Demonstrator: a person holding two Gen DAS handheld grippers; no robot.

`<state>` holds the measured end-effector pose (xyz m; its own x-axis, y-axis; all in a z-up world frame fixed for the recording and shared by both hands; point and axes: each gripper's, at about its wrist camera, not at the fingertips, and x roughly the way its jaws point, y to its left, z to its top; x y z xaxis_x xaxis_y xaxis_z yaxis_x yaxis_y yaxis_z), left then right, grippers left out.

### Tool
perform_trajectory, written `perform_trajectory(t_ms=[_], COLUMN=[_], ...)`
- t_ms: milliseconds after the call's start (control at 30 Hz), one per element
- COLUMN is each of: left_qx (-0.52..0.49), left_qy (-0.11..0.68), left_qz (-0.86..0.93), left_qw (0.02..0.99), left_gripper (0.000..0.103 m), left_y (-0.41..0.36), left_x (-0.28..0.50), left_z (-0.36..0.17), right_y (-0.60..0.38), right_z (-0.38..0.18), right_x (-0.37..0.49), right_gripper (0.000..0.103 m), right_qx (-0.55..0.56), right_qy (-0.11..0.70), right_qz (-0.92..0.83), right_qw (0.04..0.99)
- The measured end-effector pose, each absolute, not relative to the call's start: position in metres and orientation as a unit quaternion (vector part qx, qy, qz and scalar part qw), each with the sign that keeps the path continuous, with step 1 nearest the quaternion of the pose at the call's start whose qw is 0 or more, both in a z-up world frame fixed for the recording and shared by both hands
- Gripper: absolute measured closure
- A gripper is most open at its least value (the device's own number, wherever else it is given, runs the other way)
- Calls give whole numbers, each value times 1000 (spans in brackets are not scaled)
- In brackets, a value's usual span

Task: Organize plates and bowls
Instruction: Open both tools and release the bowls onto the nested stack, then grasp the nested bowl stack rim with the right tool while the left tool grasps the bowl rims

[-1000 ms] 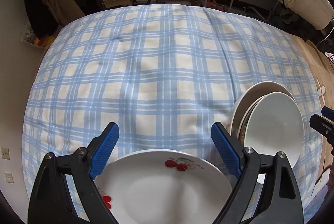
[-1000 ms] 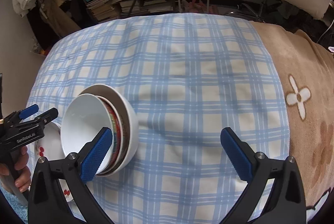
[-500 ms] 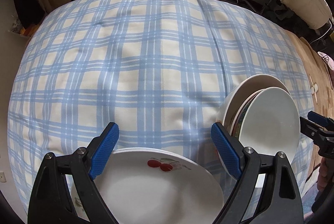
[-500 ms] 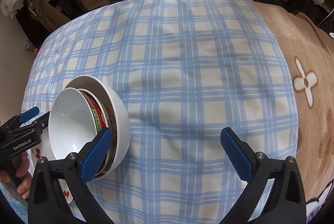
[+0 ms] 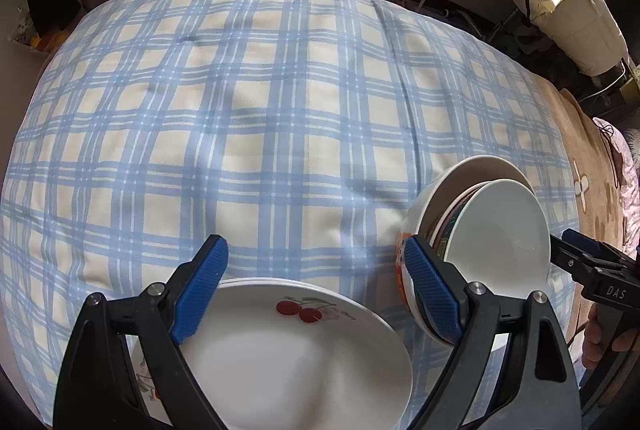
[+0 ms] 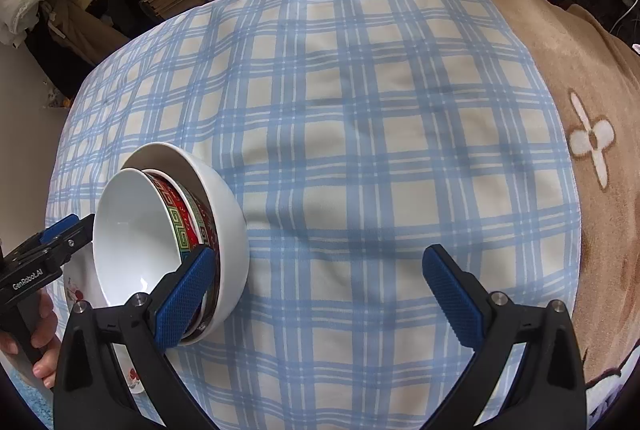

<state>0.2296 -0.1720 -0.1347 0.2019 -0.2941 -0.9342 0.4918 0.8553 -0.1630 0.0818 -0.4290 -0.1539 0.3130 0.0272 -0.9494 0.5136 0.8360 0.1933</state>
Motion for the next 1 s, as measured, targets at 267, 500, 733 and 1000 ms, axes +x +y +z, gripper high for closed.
perform_trajectory(t_ms=[267, 500, 733, 1000], left_qx=[84, 89, 90, 53], left_qy=[581, 588, 580, 592], left_qz=[-274, -267, -255, -292], left_qw=[762, 759, 768, 750], left_gripper=[14, 14, 14, 65], left_y=[-177, -180, -183, -190], left_x=[226, 225, 224, 220], left_z=[-136, -146, -151, -148], right_y=[-430, -428, -422, -409], right_z=[-156, -157, -155, -152], right_x=[83, 85, 88, 92], right_gripper=[0, 3, 27, 65], right_qx=[238, 239, 254, 269], right_qy=[567, 567, 564, 559], right_qz=[-162, -157, -136, -121], right_qw=[772, 773, 774, 775])
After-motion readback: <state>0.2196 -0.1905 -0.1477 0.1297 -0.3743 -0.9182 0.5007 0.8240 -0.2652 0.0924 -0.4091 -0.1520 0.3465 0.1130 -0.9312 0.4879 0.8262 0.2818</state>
